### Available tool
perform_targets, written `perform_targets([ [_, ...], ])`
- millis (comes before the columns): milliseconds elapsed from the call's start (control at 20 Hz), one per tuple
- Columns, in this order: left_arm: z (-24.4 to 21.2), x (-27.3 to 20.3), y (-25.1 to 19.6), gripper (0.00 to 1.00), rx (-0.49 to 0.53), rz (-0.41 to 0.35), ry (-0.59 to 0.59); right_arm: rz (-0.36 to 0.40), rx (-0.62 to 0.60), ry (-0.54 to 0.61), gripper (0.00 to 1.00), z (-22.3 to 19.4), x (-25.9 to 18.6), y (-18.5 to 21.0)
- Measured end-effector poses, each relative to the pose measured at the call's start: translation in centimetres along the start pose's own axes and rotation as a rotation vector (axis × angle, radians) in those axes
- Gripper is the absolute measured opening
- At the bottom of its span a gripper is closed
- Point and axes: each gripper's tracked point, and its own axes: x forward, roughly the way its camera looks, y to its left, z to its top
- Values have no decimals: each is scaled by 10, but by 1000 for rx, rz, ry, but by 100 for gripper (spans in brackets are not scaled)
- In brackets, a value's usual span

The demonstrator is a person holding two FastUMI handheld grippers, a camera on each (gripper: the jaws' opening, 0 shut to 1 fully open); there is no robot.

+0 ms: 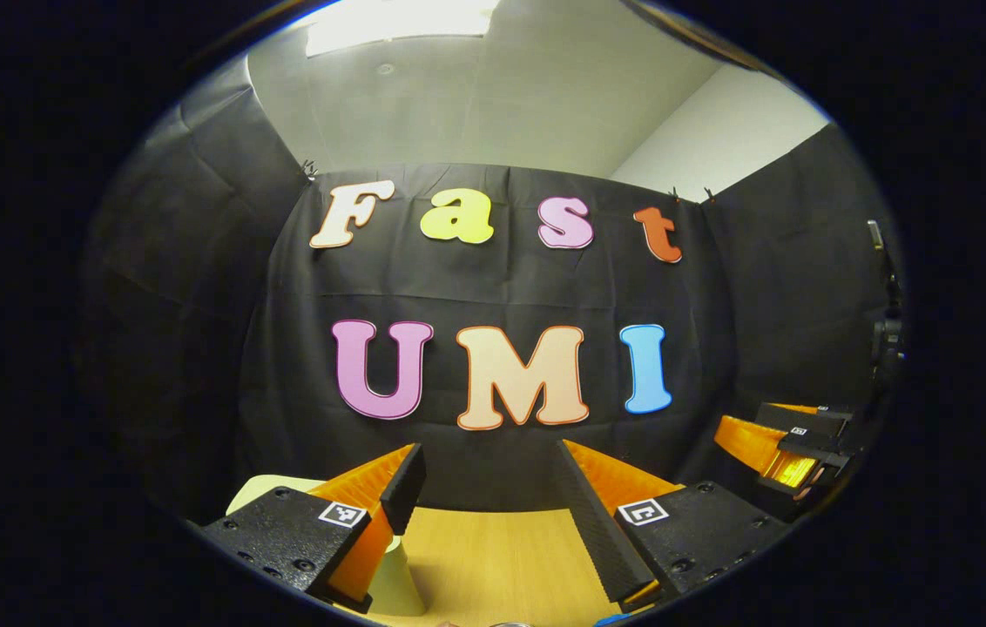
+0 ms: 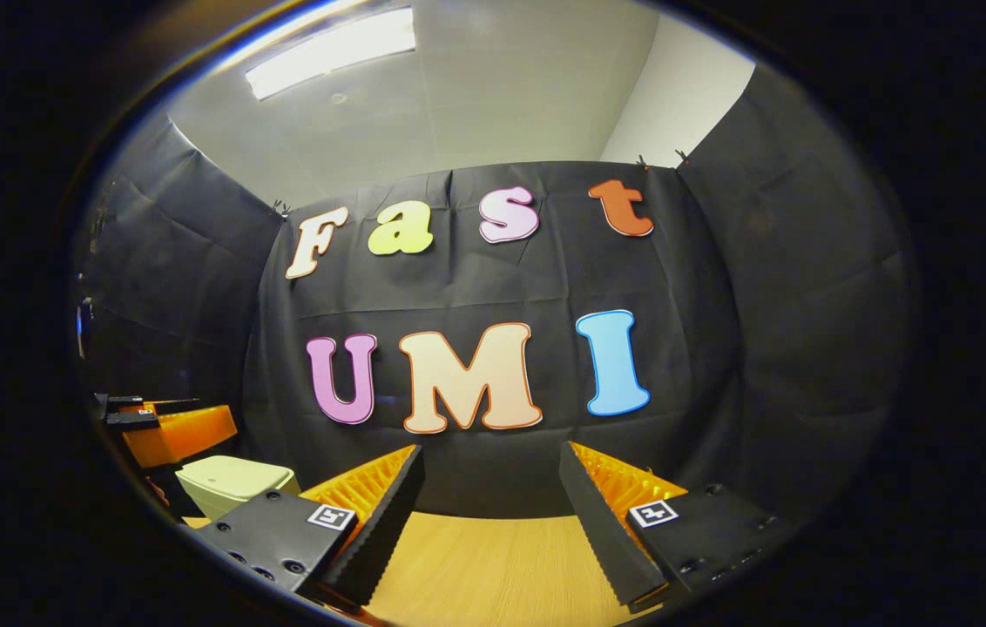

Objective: Press the lid of the desktop garbage bin to open it, pick up the crumpled paper on the desktop and throw it into the bin, then pick up the pop can on the desktop and drop it into the bin, and finally close the garbage bin lid.

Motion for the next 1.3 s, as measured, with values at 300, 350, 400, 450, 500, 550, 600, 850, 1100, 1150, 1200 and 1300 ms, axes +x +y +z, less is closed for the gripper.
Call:
perform_targets([
  [300,-10,-6,37,60,29,106,30,106,-8,18,96,-10,-5,43],
  [350,-11,-6,40,52,34,108,35,111,-11,25,96,-12,-6,46],
  [400,-12,-5,46,34,37,116,39,111,-15,32,94,-14,-6,47],
  [450,-16,-5,52,28,33,127,51,110,-18,39,94,-16,-8,47],
  [500,-22,-3,59,22,29,138,72,114,-18,44,94,-18,-9,49],
  [550,-32,-2,71,18,33,173,100,120,-18,50,97,-21,-11,52],
  [600,-40,1,84,9,35,205,123,126,-21,60,97,-24,-12,53],
  [850,-79,-5,129,0,39,286,210,124,-56,128,97,-51,-17,51],
  [1100,-115,-8,167,0,38,370,276,129,-56,220,97,-84,-23,55],
  [1150,-124,-9,174,0,19,387,295,132,-58,239,97,-91,-25,57],
  [1200,-132,-9,177,0,0,398,313,134,-62,258,95,-97,-26,58],
  [1300,-142,-12,176,0,-4,400,326,134,-73,284,97,-105,-29,58],
])
